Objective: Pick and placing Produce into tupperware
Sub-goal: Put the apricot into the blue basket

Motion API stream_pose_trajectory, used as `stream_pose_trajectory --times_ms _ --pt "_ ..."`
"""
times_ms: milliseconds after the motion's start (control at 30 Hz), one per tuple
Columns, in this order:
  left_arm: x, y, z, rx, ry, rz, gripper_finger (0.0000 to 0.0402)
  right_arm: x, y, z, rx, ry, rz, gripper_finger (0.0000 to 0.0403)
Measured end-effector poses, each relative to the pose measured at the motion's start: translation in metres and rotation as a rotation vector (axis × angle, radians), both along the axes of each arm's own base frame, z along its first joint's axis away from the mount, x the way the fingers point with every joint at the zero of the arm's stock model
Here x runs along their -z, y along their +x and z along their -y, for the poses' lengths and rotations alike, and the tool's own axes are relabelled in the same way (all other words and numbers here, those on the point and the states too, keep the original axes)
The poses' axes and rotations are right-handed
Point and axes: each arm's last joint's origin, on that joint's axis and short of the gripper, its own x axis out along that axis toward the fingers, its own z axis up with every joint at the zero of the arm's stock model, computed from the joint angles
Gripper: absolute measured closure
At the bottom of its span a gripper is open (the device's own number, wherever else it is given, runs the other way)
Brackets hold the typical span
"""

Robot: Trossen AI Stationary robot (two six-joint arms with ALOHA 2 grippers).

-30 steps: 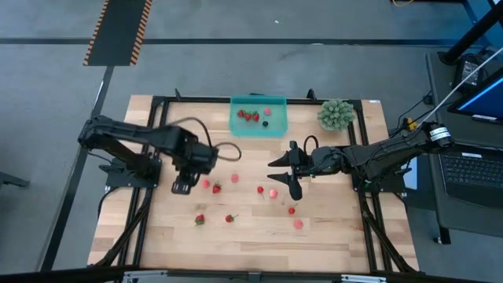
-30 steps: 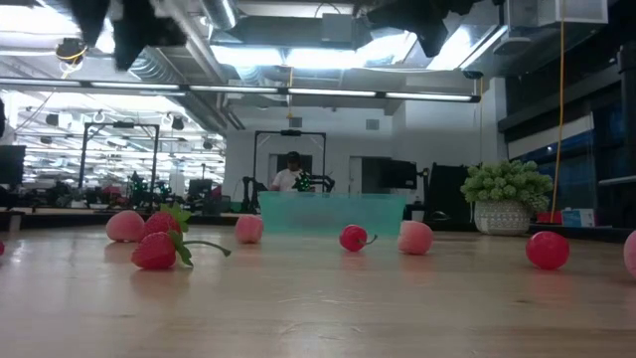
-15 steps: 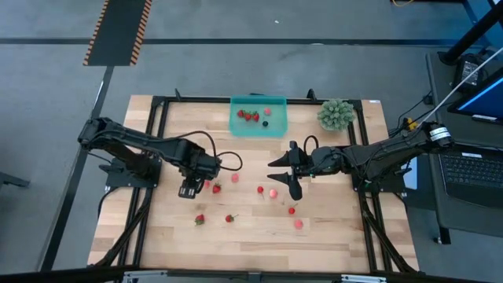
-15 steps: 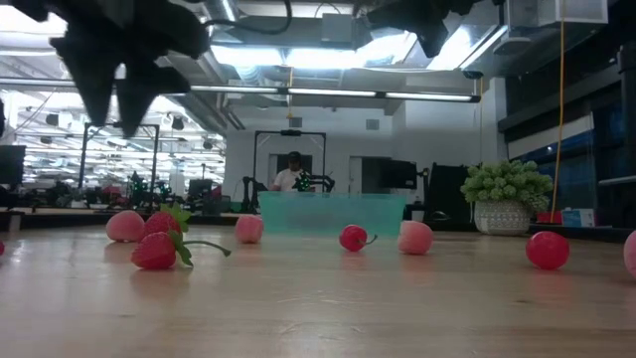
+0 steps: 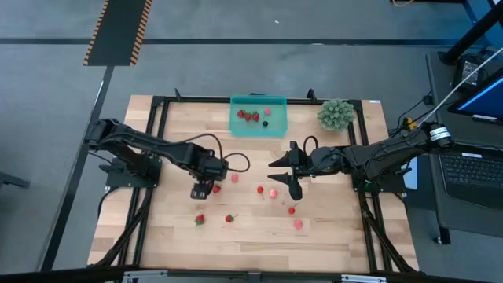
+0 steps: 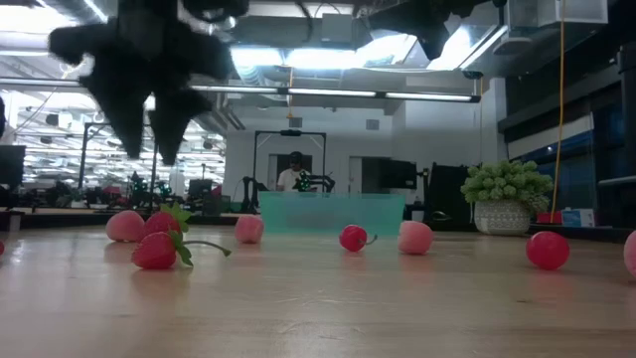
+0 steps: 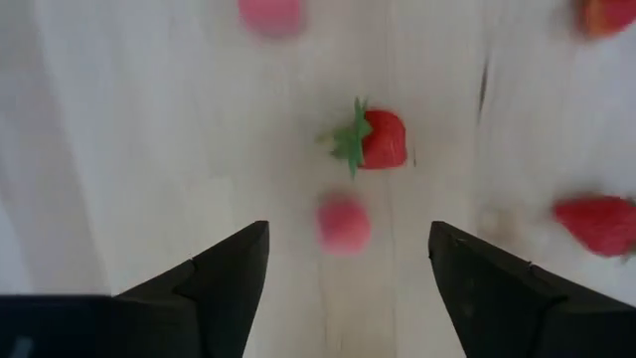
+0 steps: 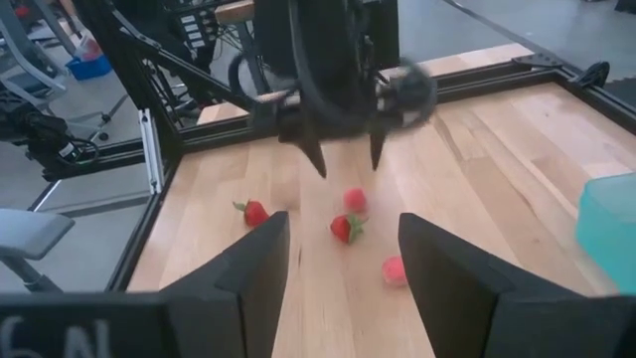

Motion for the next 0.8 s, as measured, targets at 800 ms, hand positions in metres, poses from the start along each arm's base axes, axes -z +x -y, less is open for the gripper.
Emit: stream_pose_trajectory --times_ms 800 --pt "0.057 -0.018 -0.002 -0.03 0.019 -0.029 0.0134 0.002 0.0 0.0 0.0 -0.004 -0.017 0.021"
